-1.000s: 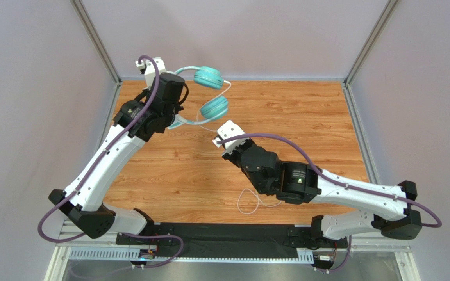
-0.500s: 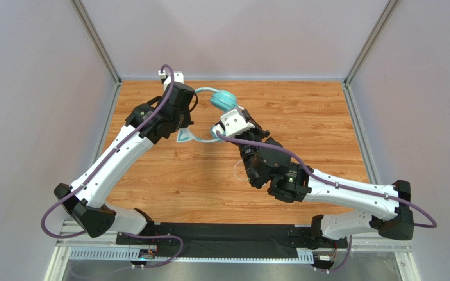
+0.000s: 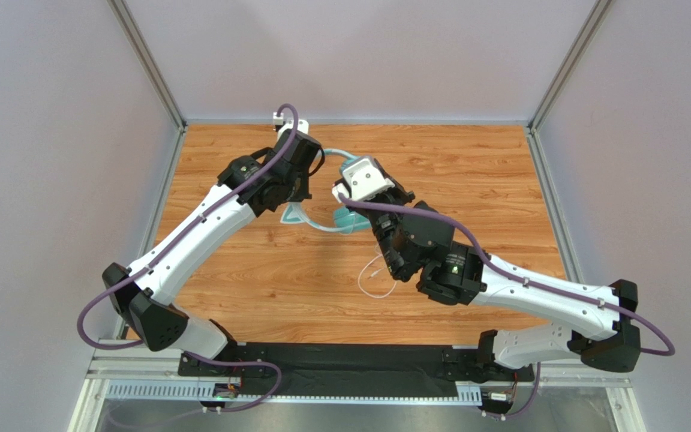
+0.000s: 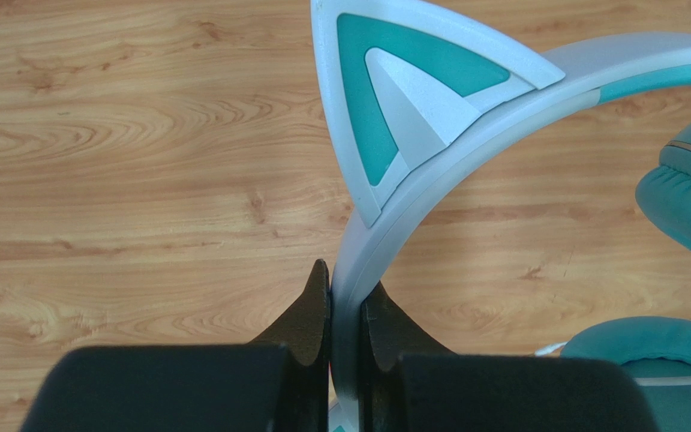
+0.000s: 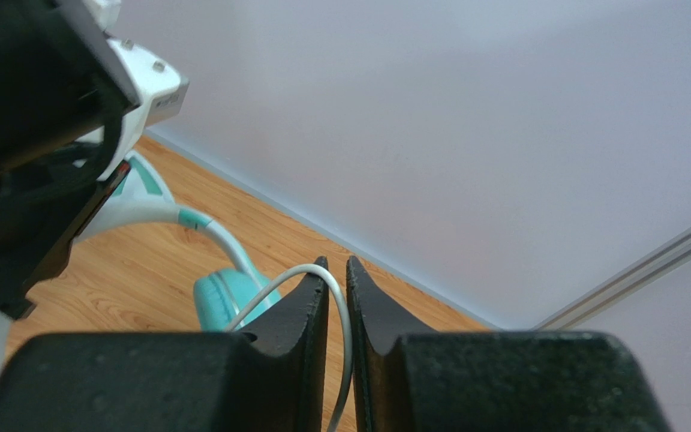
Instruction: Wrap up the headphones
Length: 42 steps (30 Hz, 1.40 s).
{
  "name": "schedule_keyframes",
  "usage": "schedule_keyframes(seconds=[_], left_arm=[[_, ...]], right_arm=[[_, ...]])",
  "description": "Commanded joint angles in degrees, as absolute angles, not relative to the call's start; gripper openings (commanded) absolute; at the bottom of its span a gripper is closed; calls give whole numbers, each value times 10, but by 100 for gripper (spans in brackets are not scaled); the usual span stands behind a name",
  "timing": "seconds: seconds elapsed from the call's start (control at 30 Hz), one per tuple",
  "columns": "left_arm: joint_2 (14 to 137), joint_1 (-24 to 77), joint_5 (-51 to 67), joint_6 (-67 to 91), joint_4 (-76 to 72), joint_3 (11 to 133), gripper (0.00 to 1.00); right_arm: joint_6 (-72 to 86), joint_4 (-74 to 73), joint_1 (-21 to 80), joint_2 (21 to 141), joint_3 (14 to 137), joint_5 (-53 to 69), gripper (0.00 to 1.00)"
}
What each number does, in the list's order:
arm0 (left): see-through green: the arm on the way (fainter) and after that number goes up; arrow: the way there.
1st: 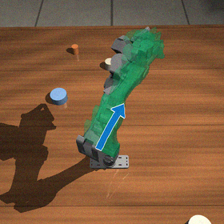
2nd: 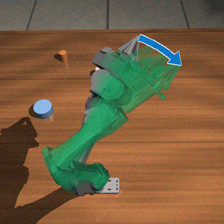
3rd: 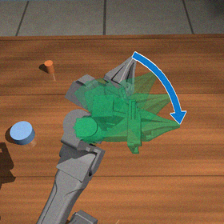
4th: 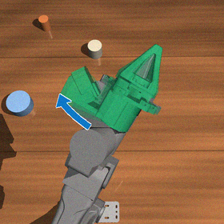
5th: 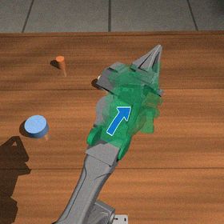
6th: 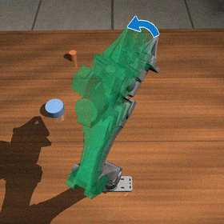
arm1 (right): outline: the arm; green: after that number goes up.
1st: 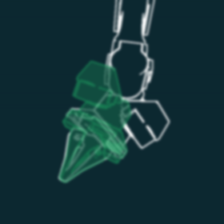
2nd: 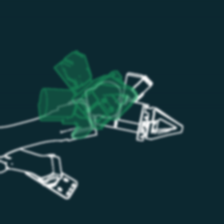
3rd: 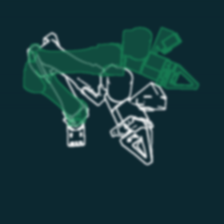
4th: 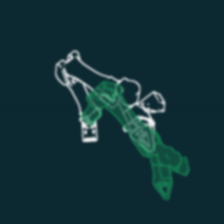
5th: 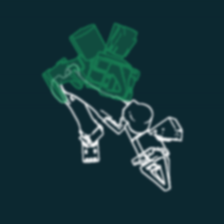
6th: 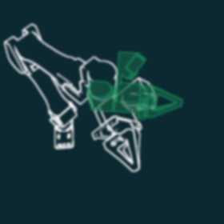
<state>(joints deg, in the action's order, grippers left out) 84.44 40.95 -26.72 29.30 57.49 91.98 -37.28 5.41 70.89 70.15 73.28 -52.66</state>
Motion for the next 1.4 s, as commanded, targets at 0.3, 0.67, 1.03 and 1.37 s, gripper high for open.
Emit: schedule_keyframes(seconds=[0.3, 0.67, 1.03, 1.37], left_arm=[[813, 423, -171, 220, 527, 915, 0], [775, 424, -109, 152, 484, 860, 0], [770, 428, -22, 126, 496, 875, 0], [758, 428, -58, 111, 546, 921, 0]], right_arm=[[-203, -37, 571, 691, 772, -396, 14], [-102, -83, 455, 699, 752, -296, 16], [-34, -83, 406, 747, 744, -215, 1], [98, -39, 313, 722, 643, 30, 77]])
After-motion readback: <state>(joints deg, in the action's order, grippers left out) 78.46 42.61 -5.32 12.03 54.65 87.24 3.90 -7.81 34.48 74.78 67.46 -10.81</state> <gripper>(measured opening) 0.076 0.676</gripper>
